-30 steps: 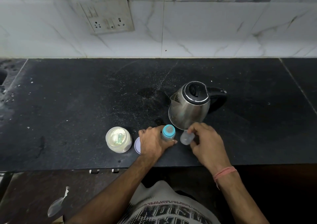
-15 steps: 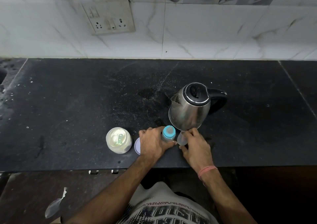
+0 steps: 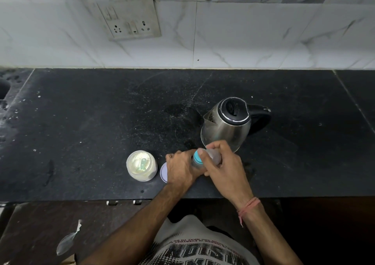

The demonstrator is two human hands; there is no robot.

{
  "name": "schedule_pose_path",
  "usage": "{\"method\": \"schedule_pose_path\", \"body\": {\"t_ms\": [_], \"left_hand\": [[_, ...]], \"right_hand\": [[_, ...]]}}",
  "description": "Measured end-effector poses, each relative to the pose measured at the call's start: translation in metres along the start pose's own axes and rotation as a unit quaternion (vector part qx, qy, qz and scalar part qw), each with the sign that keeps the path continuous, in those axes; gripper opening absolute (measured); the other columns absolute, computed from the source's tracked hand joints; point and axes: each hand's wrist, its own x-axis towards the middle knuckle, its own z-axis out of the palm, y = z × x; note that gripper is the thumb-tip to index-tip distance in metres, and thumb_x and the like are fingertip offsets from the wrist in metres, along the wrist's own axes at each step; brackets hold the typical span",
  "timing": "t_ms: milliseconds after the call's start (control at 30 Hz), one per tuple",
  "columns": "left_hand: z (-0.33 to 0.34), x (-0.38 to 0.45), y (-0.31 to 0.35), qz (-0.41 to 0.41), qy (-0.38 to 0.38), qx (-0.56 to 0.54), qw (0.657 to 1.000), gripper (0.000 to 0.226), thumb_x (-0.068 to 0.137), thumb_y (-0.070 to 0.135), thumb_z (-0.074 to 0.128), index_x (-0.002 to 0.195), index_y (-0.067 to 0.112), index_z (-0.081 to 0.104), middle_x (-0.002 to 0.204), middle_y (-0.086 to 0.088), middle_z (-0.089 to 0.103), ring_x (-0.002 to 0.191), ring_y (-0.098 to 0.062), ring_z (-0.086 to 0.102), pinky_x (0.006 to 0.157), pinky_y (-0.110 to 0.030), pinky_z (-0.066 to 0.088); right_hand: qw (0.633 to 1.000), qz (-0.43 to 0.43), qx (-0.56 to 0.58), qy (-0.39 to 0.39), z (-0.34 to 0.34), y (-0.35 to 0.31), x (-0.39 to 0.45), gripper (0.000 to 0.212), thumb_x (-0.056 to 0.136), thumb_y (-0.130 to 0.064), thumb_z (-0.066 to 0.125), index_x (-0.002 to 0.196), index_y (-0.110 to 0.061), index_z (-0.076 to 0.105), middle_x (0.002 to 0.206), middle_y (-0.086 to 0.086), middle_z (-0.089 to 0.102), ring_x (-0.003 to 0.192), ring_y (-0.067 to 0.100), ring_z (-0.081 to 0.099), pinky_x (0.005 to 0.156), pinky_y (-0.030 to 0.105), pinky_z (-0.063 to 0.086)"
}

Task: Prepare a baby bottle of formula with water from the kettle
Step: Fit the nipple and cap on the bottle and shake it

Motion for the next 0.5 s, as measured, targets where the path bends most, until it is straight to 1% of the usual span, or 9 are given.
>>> {"method": "schedule_pose_path", "body": {"t_ms": [67,100,167,200,267,333,400,467,500], "left_hand": [[-0.001,0.000,0.000,-0.002,-0.008,0.007,1.000,0.045,0.082,0.067,0.058,0.101,0.029,0.073,0.088,0.005,0.073,0.102,-0.025,0.068,0.102,-0.046,0.037],[-0.002,0.000,0.000,-0.006,-0.013,0.009,1.000,0.043,0.082,0.068,0.054,0.097,0.031,0.069,0.090,0.004,0.074,0.102,-0.025,0.068,0.102,-0.046,0.037],[-0.003,0.000,0.002,-0.013,-0.024,0.026,0.999,0.047,0.077,0.071,0.033,0.089,0.033,0.057,0.095,0.003,0.075,0.102,-0.024,0.068,0.101,-0.045,0.036],[-0.003,0.001,0.003,-0.014,-0.024,0.039,0.999,0.046,0.076,0.070,0.028,0.088,0.033,0.054,0.096,0.003,0.075,0.103,-0.024,0.069,0.100,-0.044,0.035],[-0.001,0.001,0.001,-0.009,-0.024,0.046,0.999,0.047,0.074,0.073,0.024,0.087,0.038,0.053,0.095,0.006,0.076,0.102,-0.022,0.069,0.099,-0.043,0.036],[0.000,0.001,-0.001,0.000,-0.014,0.033,0.999,0.053,0.074,0.078,0.027,0.090,0.041,0.061,0.093,0.008,0.077,0.100,-0.020,0.068,0.100,-0.044,0.038],[0.002,0.001,-0.002,0.005,-0.012,0.034,0.999,0.055,0.075,0.080,0.030,0.094,0.043,0.066,0.092,0.009,0.078,0.099,-0.019,0.067,0.100,-0.044,0.039],[0.002,0.001,-0.001,0.000,-0.014,0.036,0.999,0.045,0.075,0.076,0.031,0.087,0.041,0.056,0.092,0.006,0.077,0.099,-0.022,0.067,0.098,-0.044,0.038],[0.001,0.001,0.000,-0.005,-0.013,0.033,0.999,0.038,0.079,0.073,0.037,0.084,0.038,0.052,0.091,0.005,0.077,0.099,-0.023,0.067,0.098,-0.044,0.037]], "right_hand": [[0.999,-0.024,0.000,0.028,0.009,0.001,0.006,0.042,0.092,-0.076,0.071,0.107,-0.037,0.066,0.105,-0.016,0.074,0.089,0.009,0.077,0.079,0.041,0.066],[0.998,-0.047,-0.011,0.036,0.012,0.001,0.008,0.043,0.093,-0.073,0.071,0.109,-0.033,0.068,0.108,-0.017,0.072,0.095,0.006,0.074,0.082,0.037,0.065],[0.994,-0.094,-0.043,0.032,0.016,0.004,0.010,0.045,0.094,-0.067,0.073,0.115,-0.027,0.071,0.115,-0.018,0.069,0.105,0.002,0.069,0.090,0.026,0.059],[0.992,-0.108,-0.053,0.026,0.016,0.006,0.010,0.045,0.095,-0.064,0.074,0.119,-0.026,0.071,0.118,-0.018,0.068,0.108,0.001,0.067,0.092,0.021,0.056],[0.992,-0.116,-0.055,0.019,0.015,0.012,0.010,0.045,0.095,-0.059,0.077,0.123,-0.026,0.072,0.121,-0.019,0.066,0.111,0.001,0.066,0.092,0.014,0.053],[0.991,-0.120,-0.046,0.032,0.016,0.018,0.010,0.045,0.092,-0.056,0.082,0.124,-0.025,0.073,0.121,-0.018,0.065,0.112,-0.001,0.066,0.089,0.008,0.050],[0.990,-0.123,-0.037,0.049,0.018,0.022,0.010,0.047,0.091,-0.057,0.082,0.123,-0.025,0.075,0.124,-0.018,0.061,0.111,-0.001,0.066,0.086,0.008,0.052],[0.991,-0.125,-0.028,0.046,0.020,0.021,0.010,0.048,0.094,-0.062,0.076,0.124,-0.025,0.075,0.129,-0.020,0.057,0.108,0.004,0.069,0.079,0.018,0.060],[0.992,-0.120,-0.022,0.030,0.021,0.020,0.010,0.047,0.096,-0.062,0.073,0.125,-0.026,0.075,0.130,-0.023,0.057,0.104,0.006,0.071,0.074,0.024,0.063]]}}
